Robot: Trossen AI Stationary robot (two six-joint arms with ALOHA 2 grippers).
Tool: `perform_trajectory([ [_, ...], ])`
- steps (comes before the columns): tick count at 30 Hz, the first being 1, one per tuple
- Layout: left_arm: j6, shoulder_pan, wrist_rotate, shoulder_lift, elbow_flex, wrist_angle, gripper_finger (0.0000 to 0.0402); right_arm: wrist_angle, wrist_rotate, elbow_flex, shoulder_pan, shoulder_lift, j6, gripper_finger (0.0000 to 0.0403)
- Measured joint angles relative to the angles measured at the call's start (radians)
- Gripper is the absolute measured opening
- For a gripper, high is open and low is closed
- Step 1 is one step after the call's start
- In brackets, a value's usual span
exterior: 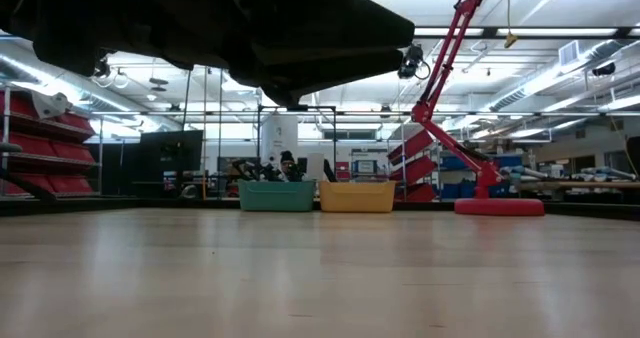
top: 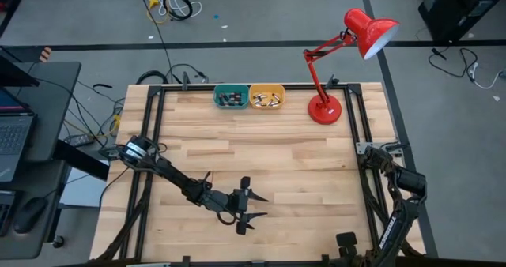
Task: Sort batteries
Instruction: Put the black battery into the blue bin
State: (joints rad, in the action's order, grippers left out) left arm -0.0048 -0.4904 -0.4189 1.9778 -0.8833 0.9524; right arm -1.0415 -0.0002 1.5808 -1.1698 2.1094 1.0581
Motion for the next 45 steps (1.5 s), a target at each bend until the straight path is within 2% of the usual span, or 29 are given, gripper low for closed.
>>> perform_trajectory([
  [8,-0.031,-0.003,-0.002,0.000,0.000,-0.009,0.0208,0.038,0.000,-0.042,0.000,0.000,-0.012,0.0166],
  [12,-0.051,-0.003,-0.002,0.000,0.000,-0.011,0.0208,0.093,-0.002,-0.077,0.000,-0.001,-0.002,0.0152],
  [17,-0.057,-0.003,-0.002,0.000,0.000,-0.013,0.0208,0.127,-0.016,-0.111,0.000,-0.010,0.019,0.0110],
  [21,-0.059,-0.003,-0.001,0.000,0.000,-0.019,0.0208,0.104,-0.013,-0.107,0.008,-0.010,0.020,0.0058],
  [23,-0.059,-0.003,-0.001,0.000,0.000,-0.021,0.0208,0.099,0.005,-0.105,0.012,-0.012,0.020,0.0029],
  [25,-0.059,-0.003,-0.008,0.000,0.000,-0.021,0.0208,0.100,0.039,-0.107,0.014,-0.018,0.020,0.0023],
  [29,-0.066,-0.005,-0.041,0.000,0.000,-0.019,0.0208,0.087,0.159,-0.111,0.026,-0.028,0.028,0.0028],
  [41,-0.039,-0.010,-0.038,-0.002,0.001,0.116,0.0208,-0.060,0.820,-0.107,0.099,-0.108,0.223,0.0032],
  [45,0.016,-0.010,-0.009,-0.002,0.001,0.182,0.0208,-0.080,0.982,-0.109,0.158,-0.108,0.316,0.0033],
])
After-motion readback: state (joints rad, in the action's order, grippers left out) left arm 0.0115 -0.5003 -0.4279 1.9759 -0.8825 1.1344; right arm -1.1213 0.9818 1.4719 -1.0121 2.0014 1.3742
